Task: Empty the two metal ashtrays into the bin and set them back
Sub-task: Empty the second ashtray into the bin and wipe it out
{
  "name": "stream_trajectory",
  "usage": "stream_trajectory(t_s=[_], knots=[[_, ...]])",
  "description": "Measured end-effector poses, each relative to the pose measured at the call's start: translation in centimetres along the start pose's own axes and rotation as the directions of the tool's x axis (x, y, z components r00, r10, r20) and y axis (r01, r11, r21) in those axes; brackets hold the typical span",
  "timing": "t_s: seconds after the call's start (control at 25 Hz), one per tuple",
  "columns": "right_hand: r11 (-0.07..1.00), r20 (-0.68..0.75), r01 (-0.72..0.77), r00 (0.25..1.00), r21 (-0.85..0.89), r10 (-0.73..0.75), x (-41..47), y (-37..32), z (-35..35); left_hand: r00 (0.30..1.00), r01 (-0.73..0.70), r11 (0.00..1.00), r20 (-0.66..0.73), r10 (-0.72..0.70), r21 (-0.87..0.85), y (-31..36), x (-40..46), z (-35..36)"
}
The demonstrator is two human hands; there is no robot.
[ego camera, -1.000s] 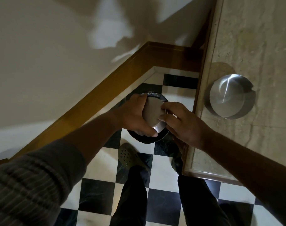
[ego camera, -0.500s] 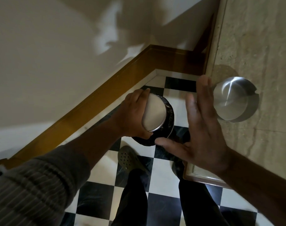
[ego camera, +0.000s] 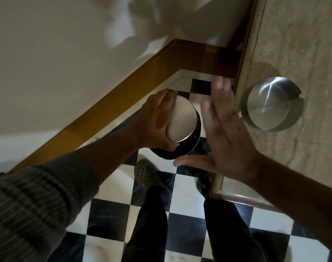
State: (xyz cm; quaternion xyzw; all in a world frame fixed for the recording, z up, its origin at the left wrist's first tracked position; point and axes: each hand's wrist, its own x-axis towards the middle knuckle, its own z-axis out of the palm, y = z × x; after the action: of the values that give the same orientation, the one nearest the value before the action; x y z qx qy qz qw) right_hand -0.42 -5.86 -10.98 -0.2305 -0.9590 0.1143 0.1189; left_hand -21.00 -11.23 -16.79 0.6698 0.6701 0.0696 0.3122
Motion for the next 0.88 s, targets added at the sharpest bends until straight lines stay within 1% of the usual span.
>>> stream_trajectory(t_s=[0.04,0.08,0.12,0.16,0.2,0.24,0.32,0.36,0.4,0.44,0.48,0.52,0.56,0.6,0.64,0.68,0.72,0.8,0.88], knots=[[0.998,0.151,0.036,0.988,-0.044,-0.029,-0.1,0.3,1.0,1.0,0.016,1.0,-0.023,-0.017,-0.026,0.4,0.2,-0.3],[0.997,0.322,0.072,0.945,-0.04,-0.055,-0.3,0.6,1.9,0.999,0.033,0.999,-0.027,-0.034,-0.024,0.7,0.2,-0.6],[0.996,0.436,0.084,0.897,-0.015,-0.069,-0.7,1.0,2.6,0.999,0.042,0.999,-0.019,-0.042,0.0,1.0,0.2,-0.7],[0.996,0.481,0.091,0.874,-0.008,-0.076,-0.8,1.3,3.2,0.999,0.046,0.999,-0.027,-0.045,0.019,0.9,0.0,-0.8],[0.997,0.453,0.078,0.889,0.009,-0.073,-0.5,1.6,3.1,0.998,0.047,0.999,-0.044,-0.046,0.017,0.6,-0.2,-0.7],[0.998,0.38,0.06,0.923,0.032,-0.068,0.0,1.6,2.6,0.998,0.047,0.999,-0.052,-0.047,0.004,0.3,-0.2,-0.6],[0.998,0.153,0.028,0.987,0.062,-0.038,0.7,1.2,0.7,0.998,0.036,0.999,-0.06,-0.036,-0.011,-0.2,-0.2,-0.4],[0.999,0.037,0.011,0.999,0.051,-0.013,0.8,0.9,0.1,0.998,0.022,1.0,-0.06,-0.022,-0.001,-0.2,-0.2,-0.4],[1.0,-0.03,0.005,1.0,0.027,-0.004,0.7,0.7,-0.1,0.997,0.002,1.0,-0.073,-0.002,0.004,0.0,0.0,-0.3],[1.0,-0.008,0.013,1.0,-0.008,-0.013,0.5,0.8,0.3,0.997,-0.006,1.0,-0.073,0.006,-0.002,0.1,0.1,-0.1],[0.998,0.115,0.042,0.993,-0.038,-0.037,0.4,1.1,1.3,0.997,-0.009,1.0,-0.079,0.008,-0.011,0.0,0.2,0.0],[0.996,0.302,0.083,0.951,-0.039,-0.067,0.2,1.2,2.5,0.997,-0.008,1.0,-0.073,0.007,-0.006,-0.1,0.1,0.2],[0.992,0.469,0.121,0.878,-0.023,-0.096,-0.2,1.2,3.6,0.998,-0.008,1.0,-0.058,0.009,0.011,0.0,-0.3,0.5],[0.988,0.567,0.154,0.815,-0.013,-0.12,-0.5,1.2,4.3,0.999,-0.004,1.0,-0.053,0.006,0.027,0.2,-0.8,0.8],[0.983,0.601,0.182,0.788,-0.016,-0.137,-0.4,1.3,4.9,0.997,0.016,1.0,-0.073,-0.015,0.013,0.2,-1.2,1.1],[0.98,0.59,0.197,0.795,-0.024,-0.145,-0.2,1.4,5.2,0.995,0.045,0.999,-0.091,-0.047,-0.022,0.4,-1.4,1.2],[0.978,0.554,0.203,0.82,-0.043,-0.146,-0.1,1.3,5.1,0.993,0.05,0.997,-0.107,-0.055,-0.053,0.4,-1.4,1.6],[0.977,0.469,0.198,0.872,-0.082,-0.138,-0.5,1.3,5.3,0.988,0.038,0.998,-0.148,-0.045,-0.05,0.7,-1.6,1.9],[0.987,0.375,0.159,0.917,-0.034,-0.135,-1.0,1.7,5.5,0.989,-0.023,0.999,-0.144,0.019,-0.029,0.7,-1.4,1.8]])
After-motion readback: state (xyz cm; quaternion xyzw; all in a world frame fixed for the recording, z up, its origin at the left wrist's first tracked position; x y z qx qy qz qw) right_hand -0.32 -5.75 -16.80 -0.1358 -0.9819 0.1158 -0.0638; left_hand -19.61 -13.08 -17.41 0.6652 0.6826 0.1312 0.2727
